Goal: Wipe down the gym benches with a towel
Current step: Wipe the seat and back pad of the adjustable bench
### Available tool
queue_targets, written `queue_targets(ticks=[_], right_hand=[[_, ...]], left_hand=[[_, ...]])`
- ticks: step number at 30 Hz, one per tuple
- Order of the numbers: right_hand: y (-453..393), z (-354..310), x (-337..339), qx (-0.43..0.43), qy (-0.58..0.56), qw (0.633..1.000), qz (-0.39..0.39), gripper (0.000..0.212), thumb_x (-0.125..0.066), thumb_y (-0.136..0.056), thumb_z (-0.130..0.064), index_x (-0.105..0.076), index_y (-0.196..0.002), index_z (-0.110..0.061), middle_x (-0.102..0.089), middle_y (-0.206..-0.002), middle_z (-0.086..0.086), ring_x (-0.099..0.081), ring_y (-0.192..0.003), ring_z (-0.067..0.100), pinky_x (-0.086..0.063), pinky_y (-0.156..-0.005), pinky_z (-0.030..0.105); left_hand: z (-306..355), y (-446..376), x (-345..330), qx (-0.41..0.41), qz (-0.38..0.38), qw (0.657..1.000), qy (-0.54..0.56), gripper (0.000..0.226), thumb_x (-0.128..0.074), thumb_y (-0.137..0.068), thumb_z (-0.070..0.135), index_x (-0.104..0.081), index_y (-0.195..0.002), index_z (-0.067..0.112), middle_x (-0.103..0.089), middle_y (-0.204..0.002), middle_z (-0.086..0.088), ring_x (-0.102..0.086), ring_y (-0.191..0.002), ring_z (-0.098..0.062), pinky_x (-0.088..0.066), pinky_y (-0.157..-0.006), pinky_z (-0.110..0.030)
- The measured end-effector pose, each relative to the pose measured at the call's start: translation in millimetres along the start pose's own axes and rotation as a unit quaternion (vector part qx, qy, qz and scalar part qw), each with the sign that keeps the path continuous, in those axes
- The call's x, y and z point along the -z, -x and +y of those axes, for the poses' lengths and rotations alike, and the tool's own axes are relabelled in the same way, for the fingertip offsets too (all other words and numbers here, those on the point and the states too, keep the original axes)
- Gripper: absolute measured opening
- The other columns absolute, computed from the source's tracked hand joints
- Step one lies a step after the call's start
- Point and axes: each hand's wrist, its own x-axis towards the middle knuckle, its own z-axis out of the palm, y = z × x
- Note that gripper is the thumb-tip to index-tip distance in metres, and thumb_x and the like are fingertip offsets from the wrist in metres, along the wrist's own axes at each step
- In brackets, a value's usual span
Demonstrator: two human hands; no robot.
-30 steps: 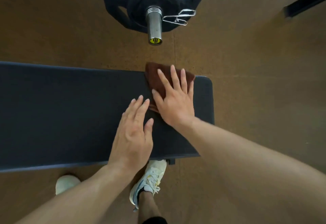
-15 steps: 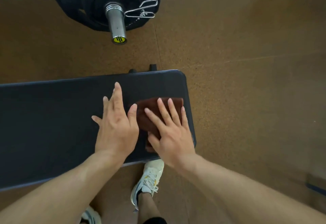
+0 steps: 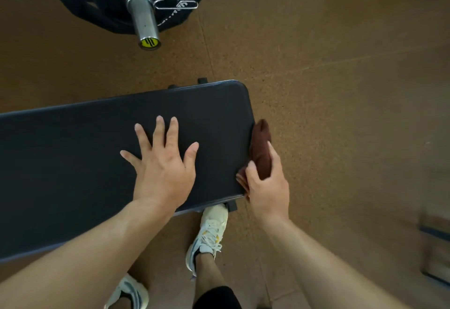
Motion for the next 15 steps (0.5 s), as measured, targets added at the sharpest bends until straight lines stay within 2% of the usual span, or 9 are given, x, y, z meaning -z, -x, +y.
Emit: queue_targets(ticks=[2, 4, 6, 7, 8, 9, 11, 13, 15], right_hand=[[29, 17, 0, -0.045, -0.004, 0.999, 0.002, 0.065, -0.055, -0.094, -0.059, -0.027, -0.152, -0.059, -0.063, -0.139, -0.013, -0.067, -0.116, 0.015, -0.058, -0.1, 0.048], [50, 26, -2, -0.108, -0.026, 0.994, 0.0, 0.059, -0.056, -0.099, -0.05, -0.034, -0.154, -0.049, -0.07, -0.126, -0.008, -0.071, -0.104, 0.018, -0.059, -0.096, 0.051], [69, 24, -5, -0.187, -0.095, 0.978, 0.004, 0.049, -0.057, -0.093, -0.055, -0.054, -0.139, -0.039, -0.077, -0.108, 0.001, -0.075, -0.094, 0.028, -0.06, -0.091, 0.059], [77, 18, -6, -0.227, -0.158, 0.961, 0.009, 0.053, -0.058, -0.087, -0.062, -0.061, -0.131, -0.034, -0.078, -0.105, 0.007, -0.076, -0.095, 0.033, -0.059, -0.093, 0.062], [83, 12, -7, -0.261, -0.228, 0.938, 0.014, 0.058, -0.058, -0.083, -0.066, -0.066, -0.128, -0.029, -0.079, -0.107, 0.011, -0.076, -0.097, 0.036, -0.06, -0.093, 0.059], [89, 3, -7, -0.279, -0.287, 0.916, 0.005, 0.057, -0.058, -0.088, -0.063, -0.068, -0.127, -0.023, -0.079, -0.107, 0.015, -0.077, -0.094, 0.035, -0.063, -0.086, 0.053], [100, -12, -8, -0.271, -0.369, 0.887, -0.053, 0.043, -0.054, -0.102, -0.047, -0.068, -0.128, -0.015, -0.079, -0.108, 0.017, -0.079, -0.09, 0.03, -0.063, -0.07, 0.041], [112, -29, -9, -0.238, -0.407, 0.875, -0.111, 0.043, -0.053, -0.103, -0.043, -0.067, -0.135, -0.018, -0.078, -0.118, 0.012, -0.077, -0.106, 0.025, -0.062, -0.084, 0.04], [120, -41, -11, -0.212, -0.439, 0.862, -0.141, 0.056, -0.058, -0.092, -0.047, -0.065, -0.14, -0.019, -0.075, -0.127, 0.01, -0.072, -0.118, 0.025, -0.054, -0.106, 0.048]], left_hand=[[-1, 0, 3, 0.006, 0.004, 1.0, 0.03, 0.066, -0.03, -0.104, 0.052, -0.013, -0.161, 0.024, -0.004, -0.171, 0.0, 0.014, -0.156, -0.031, 0.0, -0.12, -0.07], [-4, 3, 9, 0.007, 0.028, 0.996, 0.087, 0.059, -0.043, -0.104, 0.042, -0.029, -0.158, 0.022, -0.017, -0.169, 0.001, 0.005, -0.157, -0.026, -0.003, -0.123, -0.064], [-6, 15, 15, -0.027, 0.066, 0.99, 0.125, 0.048, -0.056, -0.1, 0.035, -0.05, -0.146, 0.021, -0.043, -0.157, 0.0, -0.02, -0.155, -0.022, -0.018, -0.125, -0.053], [-6, 24, 15, -0.05, 0.072, 0.986, 0.14, 0.04, -0.061, -0.098, 0.034, -0.06, -0.137, 0.023, -0.058, -0.143, 0.004, -0.039, -0.145, -0.019, -0.032, -0.12, -0.046], [-5, 34, 15, -0.058, 0.05, 0.983, 0.164, 0.031, -0.065, -0.095, 0.036, -0.067, -0.125, 0.027, -0.067, -0.125, 0.011, -0.054, -0.129, -0.013, -0.044, -0.111, -0.04], [-4, 43, 16, -0.05, -0.001, 0.979, 0.198, 0.023, -0.067, -0.093, 0.039, -0.071, -0.114, 0.031, -0.071, -0.109, 0.017, -0.062, -0.113, -0.005, -0.051, -0.101, -0.036], [0, 61, 17, -0.031, -0.122, 0.951, 0.281, 0.018, -0.068, -0.092, 0.045, -0.074, -0.105, 0.035, -0.074, -0.094, 0.019, -0.067, -0.094, 0.005, -0.056, -0.091, -0.03], [4, 76, 20, -0.017, -0.182, 0.92, 0.347, 0.015, -0.067, -0.094, 0.041, -0.074, -0.108, 0.038, -0.076, -0.095, 0.02, -0.069, -0.092, 0.006, -0.057, -0.084, -0.021], [3, 88, 27, 0.008, -0.177, 0.897, 0.405, 0.019, -0.072, -0.092, 0.033, -0.073, -0.11, 0.038, -0.076, -0.095, 0.021, -0.07, -0.091, 0.007, -0.053, -0.075, -0.01]])
